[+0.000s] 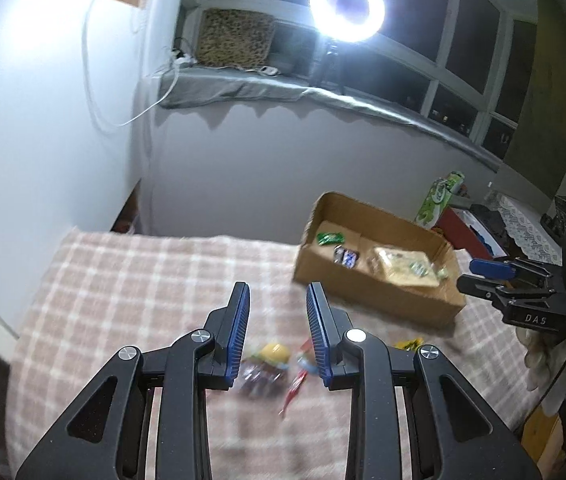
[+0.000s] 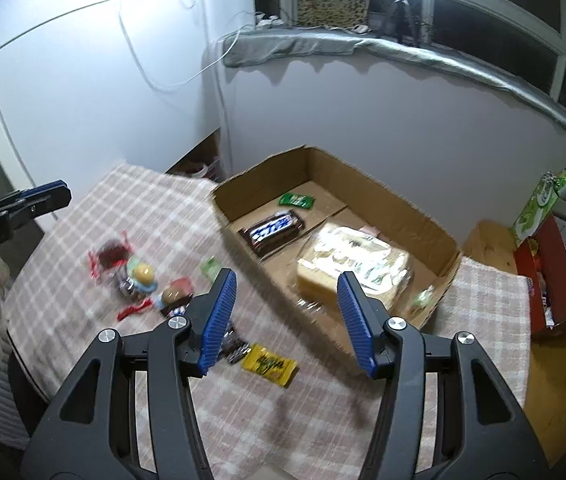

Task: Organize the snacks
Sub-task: 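Grasp the brown chocolate bar with the right gripper while the left gripper grasps the red-sealed dried fruit bag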

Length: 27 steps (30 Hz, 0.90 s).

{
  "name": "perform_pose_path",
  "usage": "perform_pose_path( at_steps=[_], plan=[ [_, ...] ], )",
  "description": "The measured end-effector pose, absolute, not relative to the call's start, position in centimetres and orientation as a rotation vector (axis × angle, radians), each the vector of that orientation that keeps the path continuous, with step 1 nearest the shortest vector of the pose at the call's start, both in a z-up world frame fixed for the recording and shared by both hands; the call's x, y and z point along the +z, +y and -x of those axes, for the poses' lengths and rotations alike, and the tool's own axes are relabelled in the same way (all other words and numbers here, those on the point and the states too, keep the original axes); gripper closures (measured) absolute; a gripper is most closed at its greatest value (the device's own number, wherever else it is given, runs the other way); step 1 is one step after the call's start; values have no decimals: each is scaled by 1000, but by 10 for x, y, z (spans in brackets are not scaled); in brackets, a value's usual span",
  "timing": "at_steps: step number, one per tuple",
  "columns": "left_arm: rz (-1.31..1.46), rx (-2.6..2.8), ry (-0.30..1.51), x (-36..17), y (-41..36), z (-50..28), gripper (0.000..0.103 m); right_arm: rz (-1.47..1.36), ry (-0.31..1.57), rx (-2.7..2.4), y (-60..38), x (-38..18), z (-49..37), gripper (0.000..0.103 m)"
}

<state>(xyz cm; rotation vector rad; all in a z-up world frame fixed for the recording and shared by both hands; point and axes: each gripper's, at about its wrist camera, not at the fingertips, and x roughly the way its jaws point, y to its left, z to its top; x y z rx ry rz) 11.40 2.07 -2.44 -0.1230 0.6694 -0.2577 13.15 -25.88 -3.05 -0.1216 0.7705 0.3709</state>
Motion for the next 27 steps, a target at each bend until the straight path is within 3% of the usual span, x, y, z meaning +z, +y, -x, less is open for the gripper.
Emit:
perform_pose_path(
  at_steps=[17, 21, 27],
  plan=[
    [162, -165, 798, -84, 75, -95, 75, 200, 879, 505, -217, -77, -114, 48],
    [157, -167, 813, -90, 76, -104, 61, 239, 904, 520, -206, -90, -115, 48],
    [155, -178, 850, -102, 74, -123, 61, 288, 952, 542, -188, -112, -126, 48]
  ],
)
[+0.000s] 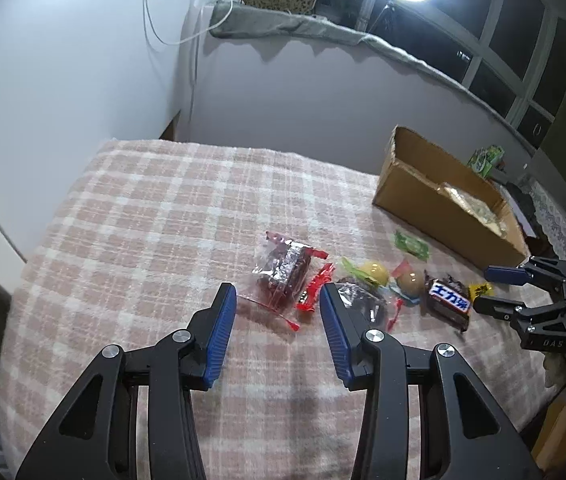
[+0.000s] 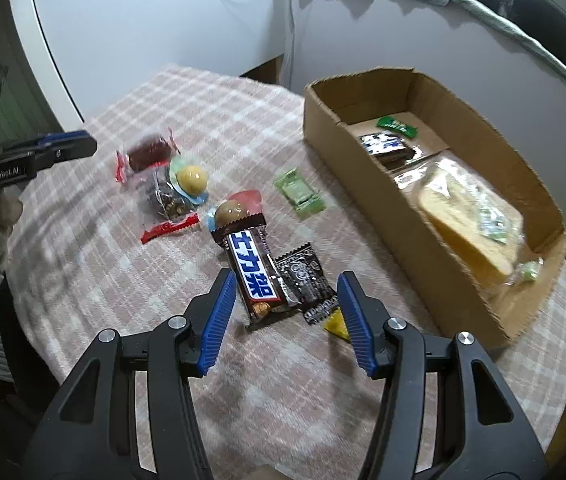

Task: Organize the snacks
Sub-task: 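Grasp the brown chocolate bar with the right gripper while the left gripper grasps the red-sealed dried fruit bag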

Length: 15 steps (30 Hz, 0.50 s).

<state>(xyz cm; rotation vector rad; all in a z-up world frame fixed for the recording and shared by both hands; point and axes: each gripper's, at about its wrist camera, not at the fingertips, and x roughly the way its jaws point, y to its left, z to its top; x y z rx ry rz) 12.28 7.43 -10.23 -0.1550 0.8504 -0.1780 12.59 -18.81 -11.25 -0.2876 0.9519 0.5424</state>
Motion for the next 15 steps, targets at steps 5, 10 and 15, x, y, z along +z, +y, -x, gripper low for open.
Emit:
perform_pose_path(
  at_steps=[5, 10, 15],
  plan=[
    [121, -183, 870, -110, 68, -135, 61, 317, 977, 555, -174, -125, -134, 48],
    [76, -188, 889, -117, 61, -150, 60, 328, 986, 567, -166, -131, -139, 48],
    [34, -178, 912, -125, 57, -161, 60, 341, 997, 583, -160, -135, -141, 48]
  ],
)
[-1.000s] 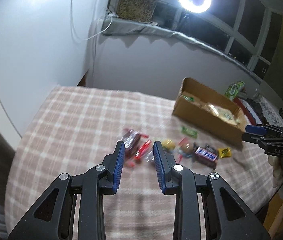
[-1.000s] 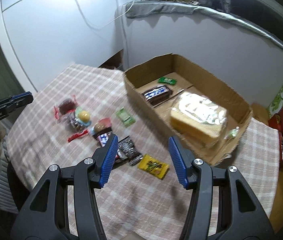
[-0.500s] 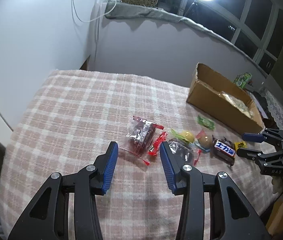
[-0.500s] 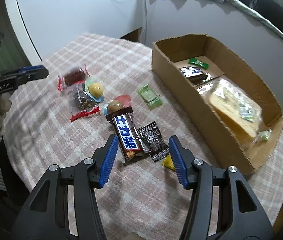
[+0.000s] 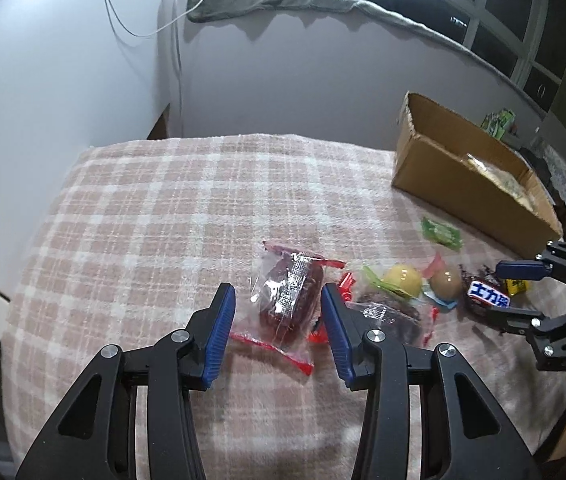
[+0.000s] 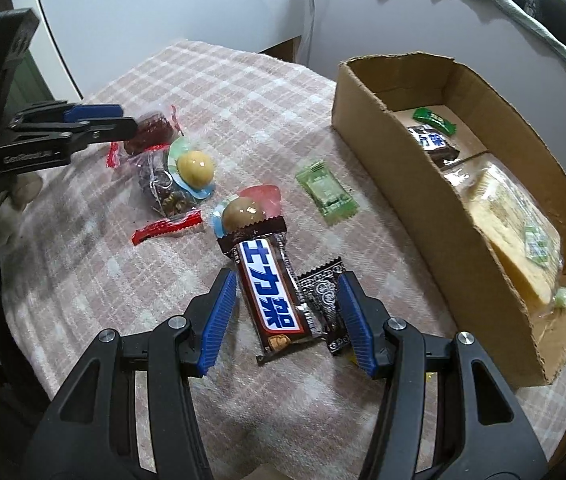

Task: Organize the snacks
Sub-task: 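Grasp the brown chocolate bar with the right gripper while the left gripper grasps the red-sealed dried fruit bag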

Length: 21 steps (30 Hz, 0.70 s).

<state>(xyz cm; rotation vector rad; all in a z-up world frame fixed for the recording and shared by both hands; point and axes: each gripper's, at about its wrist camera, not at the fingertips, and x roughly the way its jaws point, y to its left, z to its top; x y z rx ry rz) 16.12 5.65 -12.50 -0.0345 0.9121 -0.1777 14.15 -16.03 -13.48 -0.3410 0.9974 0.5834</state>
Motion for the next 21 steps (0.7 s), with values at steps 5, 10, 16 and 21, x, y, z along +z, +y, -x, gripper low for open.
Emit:
perform_pose_path(
  at_steps=[5, 10, 16, 21],
  plan=[
    [33, -184, 926, -131, 54, -167, 60, 360, 1012, 597, -155, -140, -141, 48],
    [19, -188, 922, -134, 51, -166, 60, 370, 1008, 601, -150, -143, -140, 50],
    [39, -190, 927, -141, 50, -164, 66, 411, 1012, 592, -146, -148, -135, 69],
    [56, -186, 918, -141, 50, -162, 70, 392, 1016, 583, -149, -147, -134, 73]
  ],
)
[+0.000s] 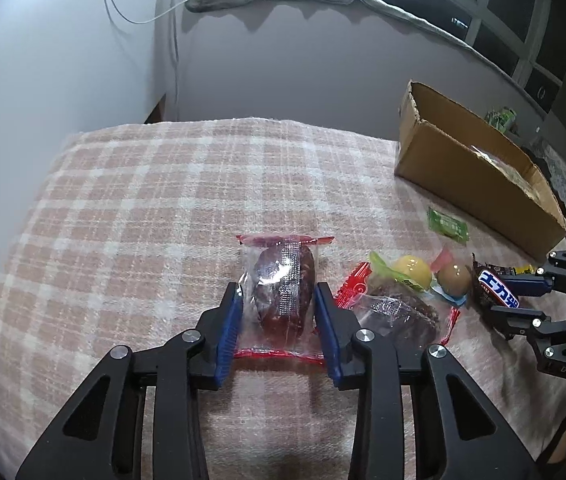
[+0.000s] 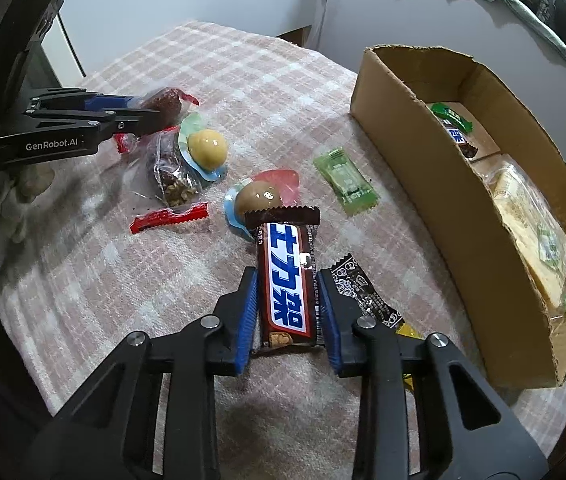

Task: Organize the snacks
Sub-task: 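Grasp the brown chocolate bar with the right gripper while the left gripper grasps the red-sealed dried fruit bag, then carry both items into the box and open both grippers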

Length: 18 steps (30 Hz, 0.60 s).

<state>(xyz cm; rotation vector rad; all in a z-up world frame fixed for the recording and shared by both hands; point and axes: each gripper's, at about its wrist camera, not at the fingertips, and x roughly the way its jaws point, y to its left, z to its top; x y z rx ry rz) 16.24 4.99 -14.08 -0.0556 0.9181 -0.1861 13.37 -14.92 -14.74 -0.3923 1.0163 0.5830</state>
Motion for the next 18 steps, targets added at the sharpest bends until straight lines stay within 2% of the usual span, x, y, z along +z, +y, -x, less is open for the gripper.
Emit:
perform_pose_path(
  at_steps=[18],
  plan=[
    [81, -199, 843, -109, 52, -139, 71, 335, 980, 575, -164, -129, -122, 73]
  ],
)
